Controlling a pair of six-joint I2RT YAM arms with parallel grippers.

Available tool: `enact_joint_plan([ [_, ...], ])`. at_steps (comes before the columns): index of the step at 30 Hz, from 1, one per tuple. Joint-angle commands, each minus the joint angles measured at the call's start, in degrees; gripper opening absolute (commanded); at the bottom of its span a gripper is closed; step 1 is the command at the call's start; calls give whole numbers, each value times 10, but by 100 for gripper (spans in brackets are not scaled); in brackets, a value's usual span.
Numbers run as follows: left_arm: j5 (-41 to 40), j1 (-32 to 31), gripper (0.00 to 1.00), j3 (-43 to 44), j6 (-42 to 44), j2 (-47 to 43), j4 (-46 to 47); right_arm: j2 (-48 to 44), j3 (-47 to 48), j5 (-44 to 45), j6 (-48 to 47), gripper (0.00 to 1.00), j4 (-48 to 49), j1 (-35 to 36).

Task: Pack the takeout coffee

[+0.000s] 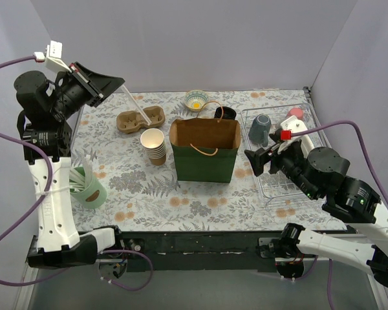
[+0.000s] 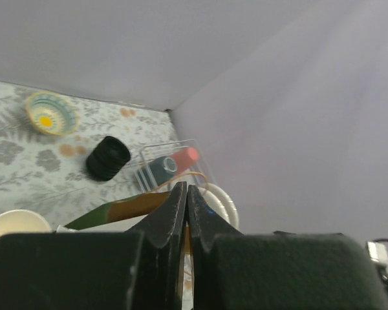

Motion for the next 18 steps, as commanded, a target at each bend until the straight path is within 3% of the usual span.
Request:
enact_joint_plan([
  [1,83,-13,0,-78,-80,-49,118,-1,15,13,9,90,10,-2],
  [3,88,-18,0,-144,-100,-77,183,2,17,8,6,90,12,-2],
  [8,75,-34,0,-194,-151,-85,257,9,29,6,1,90,3,-2],
  [10,65,-59,0,-185,-146,-70,260,4,28,8,1,90,3,-2],
  [15,-9,-192,0,-172,-109,-30,260,-6,26,12,10,89,-8,-2],
  [18,-45,-228,0,-188,-82,-13,258,-11,29,14,16,89,-12,-2],
])
